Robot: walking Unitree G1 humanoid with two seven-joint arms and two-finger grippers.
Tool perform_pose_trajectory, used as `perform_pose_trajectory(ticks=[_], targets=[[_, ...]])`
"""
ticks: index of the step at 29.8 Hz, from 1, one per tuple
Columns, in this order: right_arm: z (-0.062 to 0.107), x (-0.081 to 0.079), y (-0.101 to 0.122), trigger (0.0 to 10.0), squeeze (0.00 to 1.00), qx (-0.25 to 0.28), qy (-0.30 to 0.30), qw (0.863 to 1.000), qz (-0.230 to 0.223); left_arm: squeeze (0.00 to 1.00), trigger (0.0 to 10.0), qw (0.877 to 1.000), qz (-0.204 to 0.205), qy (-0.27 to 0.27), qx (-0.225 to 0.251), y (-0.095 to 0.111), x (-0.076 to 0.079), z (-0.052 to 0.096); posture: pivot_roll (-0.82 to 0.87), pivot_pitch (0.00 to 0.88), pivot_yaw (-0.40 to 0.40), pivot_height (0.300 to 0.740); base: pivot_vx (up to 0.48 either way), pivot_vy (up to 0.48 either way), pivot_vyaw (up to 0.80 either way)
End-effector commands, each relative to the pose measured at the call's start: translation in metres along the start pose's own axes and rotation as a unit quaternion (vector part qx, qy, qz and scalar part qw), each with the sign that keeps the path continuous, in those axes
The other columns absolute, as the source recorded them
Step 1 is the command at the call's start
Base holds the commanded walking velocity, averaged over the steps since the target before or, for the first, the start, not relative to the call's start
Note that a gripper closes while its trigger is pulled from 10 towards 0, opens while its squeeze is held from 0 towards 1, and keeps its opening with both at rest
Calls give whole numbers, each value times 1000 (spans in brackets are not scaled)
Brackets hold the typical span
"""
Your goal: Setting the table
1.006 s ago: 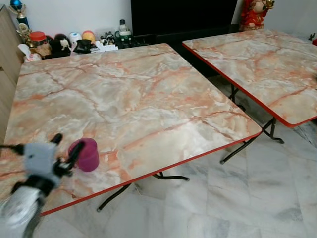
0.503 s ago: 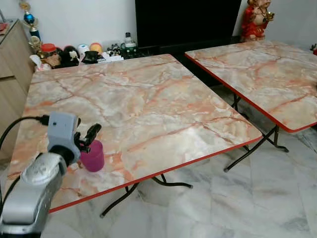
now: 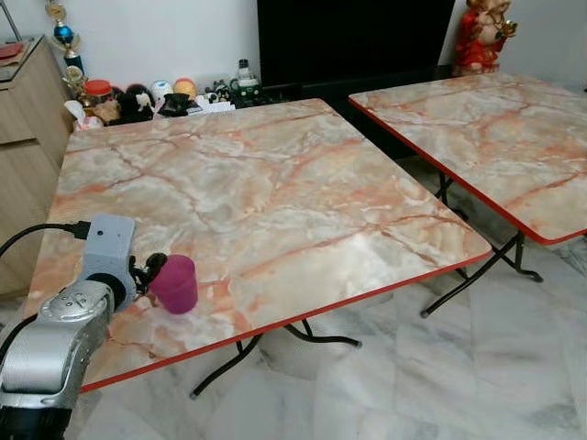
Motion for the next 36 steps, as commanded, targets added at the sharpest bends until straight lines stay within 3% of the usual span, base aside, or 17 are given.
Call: perform_pose_trajectory(ticks=[1,9,10,11,16,22,27,36], targets=[[0,-3,-3,10000,0,-5,3,1000,-4,0,10000,1000,16,14,-11,3,-5,-1,131,115,25,740,0,0,0],[0,-5,-2,10000,0,-4,6,1000,1,0,10000,998,19,32,-53,-1,-21,2,138,129,35,740,0,0,0],[0,-6,-2,10000,0,-5,9,1000,6,0,10000,998,-17,35,-58,-4,-23,2,143,130,36,740,0,0,0],[0,-6,-2,10000,0,-5,10,1000,8,0,10000,997,-28,36,-60,-5,-23,2,143,130,36,740,0,0,0],[0,-6,-2,10000,0,-5,11,1000,11,0,10000,997,-8,37,-68,-9,-23,6,144,127,33,740,0,0,0],[0,-6,-3,10000,0,-6,10,1000,12,0,10000,998,-2,41,-45,2,-25,7,145,125,30,740,0,0,0],[0,-5,-2,10000,0,-5,9,1000,12,0,10000,1000,2,28,-13,18,-18,6,142,111,26,740,0,0,0],[0,-4,-2,10000,0,-5,9,1000,14,0,10000,1000,-5,19,-6,23,-13,7,144,99,24,740,0,0,0]])
Point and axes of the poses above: a point about 5 cm out from each wrist's last joint towards the gripper, its own z axis pointing back from the gripper into the wrist, its own y axis along the axis of the wrist's last joint, x = y × z, the point moved 4 cm from there along -z, pointing out of the wrist towards the gripper, and after that the axes turned 13 degrees about z, right-handed, at the moved point
